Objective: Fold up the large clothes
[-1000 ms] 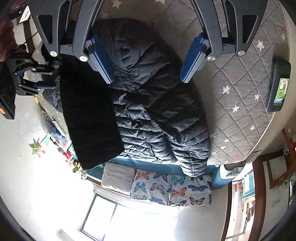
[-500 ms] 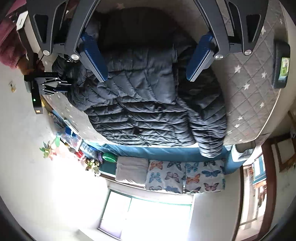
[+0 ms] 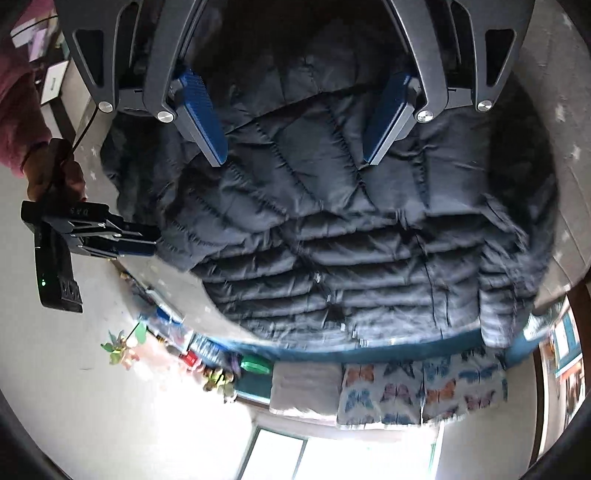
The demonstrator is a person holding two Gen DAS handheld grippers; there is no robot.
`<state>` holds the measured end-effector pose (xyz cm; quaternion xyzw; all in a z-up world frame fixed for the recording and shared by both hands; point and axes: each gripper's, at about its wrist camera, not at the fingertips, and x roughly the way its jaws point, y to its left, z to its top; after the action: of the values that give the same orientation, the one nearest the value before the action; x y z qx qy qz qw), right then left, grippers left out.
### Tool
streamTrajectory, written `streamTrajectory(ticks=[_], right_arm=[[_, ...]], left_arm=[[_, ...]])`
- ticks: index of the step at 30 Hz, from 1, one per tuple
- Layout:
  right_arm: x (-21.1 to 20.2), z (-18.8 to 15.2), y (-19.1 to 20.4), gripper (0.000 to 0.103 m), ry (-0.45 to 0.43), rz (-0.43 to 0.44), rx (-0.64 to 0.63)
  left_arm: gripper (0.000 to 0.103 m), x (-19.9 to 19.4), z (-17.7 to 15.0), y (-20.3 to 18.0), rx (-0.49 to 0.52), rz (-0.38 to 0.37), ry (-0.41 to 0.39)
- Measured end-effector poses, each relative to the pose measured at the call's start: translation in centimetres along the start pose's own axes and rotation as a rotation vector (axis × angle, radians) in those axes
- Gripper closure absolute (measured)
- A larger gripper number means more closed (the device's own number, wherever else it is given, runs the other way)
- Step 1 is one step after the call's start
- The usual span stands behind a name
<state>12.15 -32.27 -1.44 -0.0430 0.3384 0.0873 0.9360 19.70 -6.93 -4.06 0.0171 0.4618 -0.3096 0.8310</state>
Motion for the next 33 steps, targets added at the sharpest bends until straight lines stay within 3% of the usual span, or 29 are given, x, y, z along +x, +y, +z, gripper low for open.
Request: streamTrajectory(ticks=[5,9,15,19,24,26,30,33], right_arm=[[2.5,-1.8,-1.2,0.043,0.076,-0.018,0.023],[3.1,-2.7,-1.4,0.043,0.070,-0.015,0.006],[1.7,-1.3,0.6,0.043,0.133,-0.115,-0.059],[-0.1,0.5,4.0,0.043,0.087,-0.067,-0.129],[0.9,2.6,10.0,0.043,0.115,0.084,-0.218],[1.9,2.9,12.6,0.043,0.133,0.119,-0.262],[4.1,2.6,16.9,0.043,0.179,0.175,-0.334],[6.2,1.9,18.6,0.043,0.232,0.162,-0.397]], left_arm=[[0.023,3.2,-1.1,2.2,-0.050,-0.015,0.050],[0.023,4.9,-1.7,2.8,-0.044,-0.007,0.064],[0.023,1.4,-1.2,3.3,-0.031,-0.052,0.038],[0.022,-3.3,0.1,6.3,-0.077,0.008,-0.048],[0.016,-6.3,2.6,12.1,-0.190,0.110,-0.083],[0.009,-6.6,3.6,14.5,-0.234,0.150,-0.081],[0.008,-5.9,5.9,19.9,-0.325,0.216,-0.061],[0.008,-3.9,7.4,24.3,-0.390,0.236,-0.031]])
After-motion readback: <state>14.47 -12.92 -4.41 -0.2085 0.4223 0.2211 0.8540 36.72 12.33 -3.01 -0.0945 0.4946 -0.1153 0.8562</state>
